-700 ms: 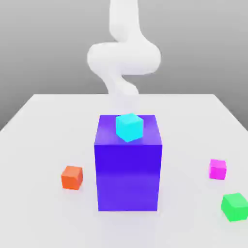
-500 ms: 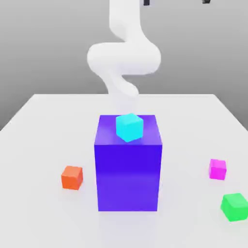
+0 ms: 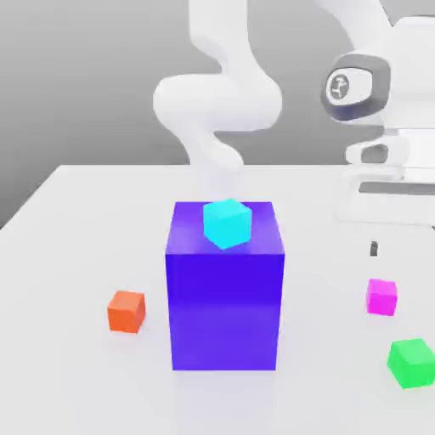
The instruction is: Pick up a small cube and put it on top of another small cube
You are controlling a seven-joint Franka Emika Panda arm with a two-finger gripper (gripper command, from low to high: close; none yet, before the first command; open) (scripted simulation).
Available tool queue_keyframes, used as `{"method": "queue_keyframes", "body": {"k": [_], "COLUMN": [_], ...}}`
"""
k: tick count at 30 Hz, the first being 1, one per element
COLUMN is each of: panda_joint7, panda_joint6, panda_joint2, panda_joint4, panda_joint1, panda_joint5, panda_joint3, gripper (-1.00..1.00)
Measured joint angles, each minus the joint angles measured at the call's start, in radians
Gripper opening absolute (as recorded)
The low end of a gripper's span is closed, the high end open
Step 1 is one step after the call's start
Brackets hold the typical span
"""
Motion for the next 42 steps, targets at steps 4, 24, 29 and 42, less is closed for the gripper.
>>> {"method": "queue_keyframes", "body": {"k": [4, 24, 29, 42], "panda_joint7": [0.201, 0.721, 0.728, 0.439], "panda_joint6": [0.068, 0.261, 0.268, 0.153], "panda_joint2": [0.126, 0.471, 0.476, 0.282], "panda_joint4": [-0.062, -0.011, -0.010, -0.077], "panda_joint1": [0.072, 0.474, 0.482, 0.248], "panda_joint5": [-0.066, -0.611, -0.619, -0.237], "panda_joint3": [0.054, -0.392, -0.402, -0.083], "gripper": [0.00, -1.00, -1.00, -1.00]}}
